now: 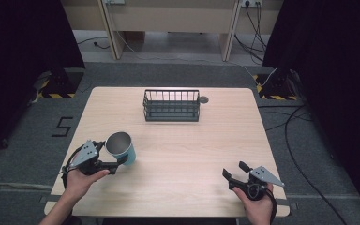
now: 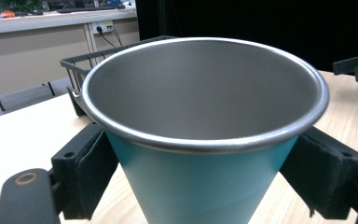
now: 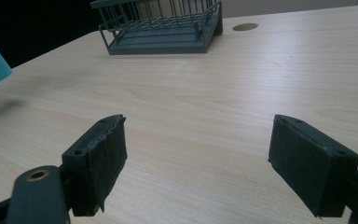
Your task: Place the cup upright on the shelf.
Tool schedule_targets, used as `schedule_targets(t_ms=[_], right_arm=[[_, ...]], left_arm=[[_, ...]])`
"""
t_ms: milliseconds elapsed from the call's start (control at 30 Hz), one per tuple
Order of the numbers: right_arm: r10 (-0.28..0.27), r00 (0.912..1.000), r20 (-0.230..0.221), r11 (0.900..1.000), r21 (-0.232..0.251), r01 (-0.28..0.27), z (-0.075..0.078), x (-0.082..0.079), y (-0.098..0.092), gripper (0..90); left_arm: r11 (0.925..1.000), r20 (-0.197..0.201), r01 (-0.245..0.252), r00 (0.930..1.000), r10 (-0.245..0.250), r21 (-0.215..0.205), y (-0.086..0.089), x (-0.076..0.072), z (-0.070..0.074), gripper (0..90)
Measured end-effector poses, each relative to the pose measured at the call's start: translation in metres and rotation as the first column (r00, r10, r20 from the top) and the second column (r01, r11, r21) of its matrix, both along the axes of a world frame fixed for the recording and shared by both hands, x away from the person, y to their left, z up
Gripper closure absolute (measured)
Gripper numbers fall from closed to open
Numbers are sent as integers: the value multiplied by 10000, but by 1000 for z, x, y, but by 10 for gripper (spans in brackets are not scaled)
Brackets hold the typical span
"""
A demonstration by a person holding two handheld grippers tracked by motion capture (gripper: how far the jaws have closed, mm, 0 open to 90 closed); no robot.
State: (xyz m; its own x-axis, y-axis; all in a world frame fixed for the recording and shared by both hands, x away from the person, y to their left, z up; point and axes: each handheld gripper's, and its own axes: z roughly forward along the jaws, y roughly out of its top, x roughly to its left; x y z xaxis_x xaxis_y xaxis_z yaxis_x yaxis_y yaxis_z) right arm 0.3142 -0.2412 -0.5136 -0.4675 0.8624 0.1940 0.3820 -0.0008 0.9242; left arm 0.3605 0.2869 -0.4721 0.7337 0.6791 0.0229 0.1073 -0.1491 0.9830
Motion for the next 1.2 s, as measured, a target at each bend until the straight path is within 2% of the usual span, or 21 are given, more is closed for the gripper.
schedule_targets(t_ms=[367, 867, 1200], right_arm=[[55, 10000, 80, 9999, -92, -54, 0, 0, 0, 201], [76, 10000, -27, 10000, 46, -76, 0, 0, 0, 209], [82, 10000, -13, 10000, 48, -82, 0, 0, 0, 210]], left_arm=[[9999, 80, -47, 10000, 48, -127, -6, 14, 8, 152], [9994, 308, -187, 9993, 196, -301, -16, 34, 22, 152], [9995, 368, -126, 9992, 136, -277, -26, 47, 30, 152]])
